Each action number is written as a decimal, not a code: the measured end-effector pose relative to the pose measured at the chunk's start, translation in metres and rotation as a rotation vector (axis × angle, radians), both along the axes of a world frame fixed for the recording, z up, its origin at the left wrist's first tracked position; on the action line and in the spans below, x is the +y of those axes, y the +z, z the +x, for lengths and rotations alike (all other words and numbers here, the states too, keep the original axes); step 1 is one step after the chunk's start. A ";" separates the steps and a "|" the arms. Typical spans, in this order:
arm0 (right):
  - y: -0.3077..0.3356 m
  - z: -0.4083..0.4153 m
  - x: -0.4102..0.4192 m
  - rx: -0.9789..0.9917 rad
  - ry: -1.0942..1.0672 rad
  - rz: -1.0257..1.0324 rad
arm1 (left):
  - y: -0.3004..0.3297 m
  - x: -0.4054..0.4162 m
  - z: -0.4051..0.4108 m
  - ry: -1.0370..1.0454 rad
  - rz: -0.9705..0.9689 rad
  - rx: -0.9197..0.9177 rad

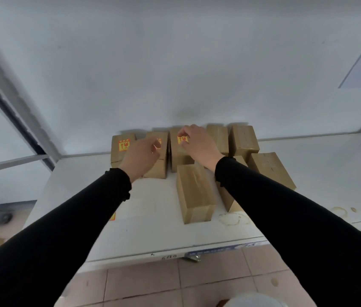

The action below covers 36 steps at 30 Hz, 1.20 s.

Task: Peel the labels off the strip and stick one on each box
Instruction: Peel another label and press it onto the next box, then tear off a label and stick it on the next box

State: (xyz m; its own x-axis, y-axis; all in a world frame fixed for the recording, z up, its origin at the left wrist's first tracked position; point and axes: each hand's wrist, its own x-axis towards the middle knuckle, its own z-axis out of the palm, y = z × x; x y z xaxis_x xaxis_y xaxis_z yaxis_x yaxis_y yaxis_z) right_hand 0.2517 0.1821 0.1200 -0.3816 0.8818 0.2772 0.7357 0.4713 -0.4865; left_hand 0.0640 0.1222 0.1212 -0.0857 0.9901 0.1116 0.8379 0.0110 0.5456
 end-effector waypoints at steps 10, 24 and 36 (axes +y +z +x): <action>-0.012 -0.056 -0.129 -0.028 0.179 0.047 | -0.012 -0.132 -0.100 0.032 0.095 0.035; -0.114 -0.138 -0.137 -0.231 0.128 -0.186 | -0.117 -0.127 -0.128 0.113 -0.120 0.276; -0.127 -0.148 -0.127 -0.346 0.094 -0.190 | -0.130 -0.122 -0.138 0.078 -0.155 0.324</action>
